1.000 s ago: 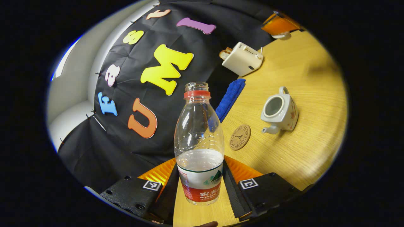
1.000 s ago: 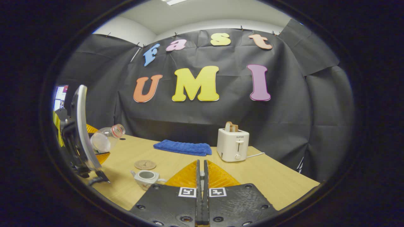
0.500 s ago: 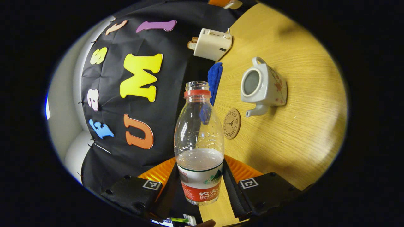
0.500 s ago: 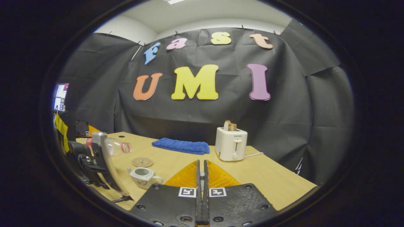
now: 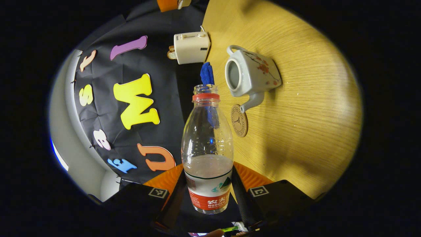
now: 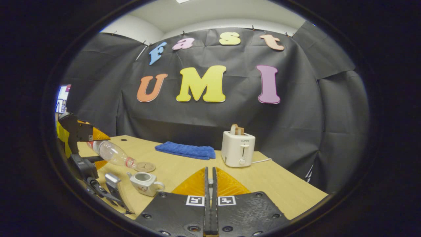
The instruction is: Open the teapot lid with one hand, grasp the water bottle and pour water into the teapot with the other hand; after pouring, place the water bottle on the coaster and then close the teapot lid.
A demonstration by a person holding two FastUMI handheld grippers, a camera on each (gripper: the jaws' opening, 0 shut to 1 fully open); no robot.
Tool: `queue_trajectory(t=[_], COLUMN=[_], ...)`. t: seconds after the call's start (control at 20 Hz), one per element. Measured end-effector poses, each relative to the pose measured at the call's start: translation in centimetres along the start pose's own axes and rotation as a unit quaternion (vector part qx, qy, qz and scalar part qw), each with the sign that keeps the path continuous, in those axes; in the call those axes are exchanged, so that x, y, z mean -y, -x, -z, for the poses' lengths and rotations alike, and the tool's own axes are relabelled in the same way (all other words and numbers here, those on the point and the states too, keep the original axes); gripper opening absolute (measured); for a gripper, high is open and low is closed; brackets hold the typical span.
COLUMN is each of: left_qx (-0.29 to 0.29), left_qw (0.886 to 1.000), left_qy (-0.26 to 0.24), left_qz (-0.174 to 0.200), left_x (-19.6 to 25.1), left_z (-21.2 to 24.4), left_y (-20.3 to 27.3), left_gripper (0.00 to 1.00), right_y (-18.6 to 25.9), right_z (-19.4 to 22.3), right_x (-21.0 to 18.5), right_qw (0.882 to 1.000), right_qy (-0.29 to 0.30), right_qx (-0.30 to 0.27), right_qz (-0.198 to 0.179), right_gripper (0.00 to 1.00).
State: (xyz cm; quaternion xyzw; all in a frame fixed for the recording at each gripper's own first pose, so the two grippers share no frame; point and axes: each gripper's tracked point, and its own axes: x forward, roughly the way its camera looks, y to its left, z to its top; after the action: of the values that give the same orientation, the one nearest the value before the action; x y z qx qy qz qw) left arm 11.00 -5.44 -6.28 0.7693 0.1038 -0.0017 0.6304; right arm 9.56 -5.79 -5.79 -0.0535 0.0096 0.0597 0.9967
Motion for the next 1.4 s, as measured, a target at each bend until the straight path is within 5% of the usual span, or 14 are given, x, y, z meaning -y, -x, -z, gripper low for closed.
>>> queue_trajectory(t=[0.55,1.4], left_qx=[0.003,-0.017], left_qw=[0.994,0.984], left_qy=[-0.104,-0.175], left_qz=[-0.018,-0.002], left_x=[-2.1,-2.4], left_z=[-1.1,-0.7], left_y=[0.3,0.0], left_gripper=[0.75,0.75], right_y=[0.0,0.2], right_z=[0.0,-0.4], right_x=[0.1,0.3], right_qw=[1.000,1.000], right_qy=[0.000,0.013], right_qx=[-0.001,0.009], right_qz=[-0.005,-0.006], right_gripper=[0.00,0.00])
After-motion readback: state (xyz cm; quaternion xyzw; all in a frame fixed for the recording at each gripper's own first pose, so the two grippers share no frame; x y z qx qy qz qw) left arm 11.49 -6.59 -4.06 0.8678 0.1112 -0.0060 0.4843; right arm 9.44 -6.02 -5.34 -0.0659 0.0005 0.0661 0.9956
